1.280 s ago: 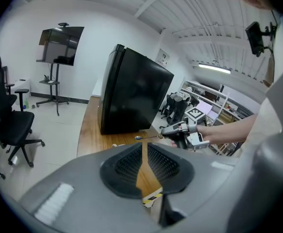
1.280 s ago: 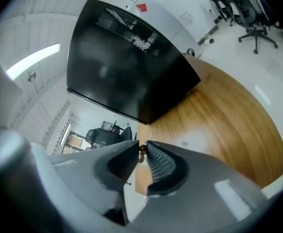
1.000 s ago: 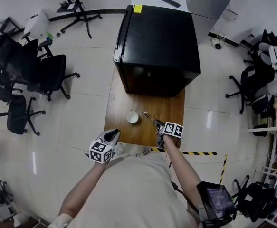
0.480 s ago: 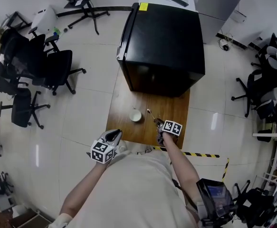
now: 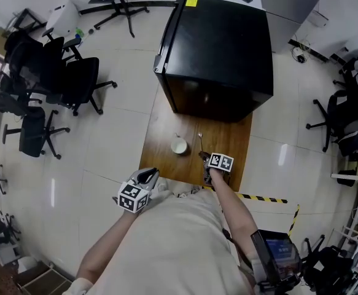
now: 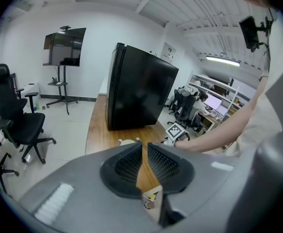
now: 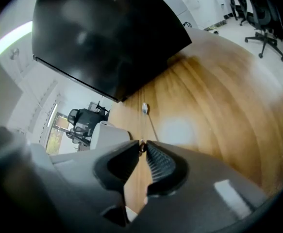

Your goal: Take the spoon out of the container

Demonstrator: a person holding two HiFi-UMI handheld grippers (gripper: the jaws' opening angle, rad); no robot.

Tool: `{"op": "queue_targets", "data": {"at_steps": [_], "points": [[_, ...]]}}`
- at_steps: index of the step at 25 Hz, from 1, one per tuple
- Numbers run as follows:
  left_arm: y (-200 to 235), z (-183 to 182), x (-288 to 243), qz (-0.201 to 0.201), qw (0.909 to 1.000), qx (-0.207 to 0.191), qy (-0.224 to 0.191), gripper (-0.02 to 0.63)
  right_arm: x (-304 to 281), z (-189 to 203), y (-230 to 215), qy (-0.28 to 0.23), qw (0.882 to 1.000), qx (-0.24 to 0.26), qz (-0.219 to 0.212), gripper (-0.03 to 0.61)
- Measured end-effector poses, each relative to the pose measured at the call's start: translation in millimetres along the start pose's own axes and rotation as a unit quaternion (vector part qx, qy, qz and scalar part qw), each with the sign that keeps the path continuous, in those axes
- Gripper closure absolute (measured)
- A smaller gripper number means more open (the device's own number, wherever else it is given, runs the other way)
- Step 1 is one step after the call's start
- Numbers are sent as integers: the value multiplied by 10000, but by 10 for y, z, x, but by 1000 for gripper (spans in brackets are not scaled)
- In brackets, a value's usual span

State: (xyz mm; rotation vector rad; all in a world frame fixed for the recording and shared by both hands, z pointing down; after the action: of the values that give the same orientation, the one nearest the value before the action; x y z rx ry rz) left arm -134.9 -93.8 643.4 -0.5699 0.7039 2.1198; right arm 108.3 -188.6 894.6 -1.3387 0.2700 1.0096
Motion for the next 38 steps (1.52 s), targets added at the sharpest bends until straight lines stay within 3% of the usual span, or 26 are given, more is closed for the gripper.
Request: {"op": "queue_targets", "data": {"at_steps": [13,17,19,25,31,38], "points": [[67,36,115,82,9998,-84,154,581,-108,206,1,217,9993,219,204,531],[123,56,160,179,9998,-68,60,581,-54,286,20,232,9974,447,517,453],[146,37,171,244,9997,-53,18,581,21,274,97,181,9958,648,621,445],[288,27,234,503,9986,-33,-152,581,248,174,420,-161,9867,1333,912,439],[452,-14,352,609,9973,107,-405,581,682,20,995,-902,9754,1837,818,439],[628,-17,526,876,9941,98,-627,581,1121,74,1599,-1410,9541,2496,872,442]]}}
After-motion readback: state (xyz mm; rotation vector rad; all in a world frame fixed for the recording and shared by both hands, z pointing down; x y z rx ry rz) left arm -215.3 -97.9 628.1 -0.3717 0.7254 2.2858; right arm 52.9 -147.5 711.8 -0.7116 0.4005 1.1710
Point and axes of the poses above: the fingertips, and each gripper's own axes: x backward along the fingers, y to its left, z out of its underside, the point moved 4 cm from there along x, backward along the fingers, and after that the axes turned 2 degrees about -y, right-handed, at the moved point
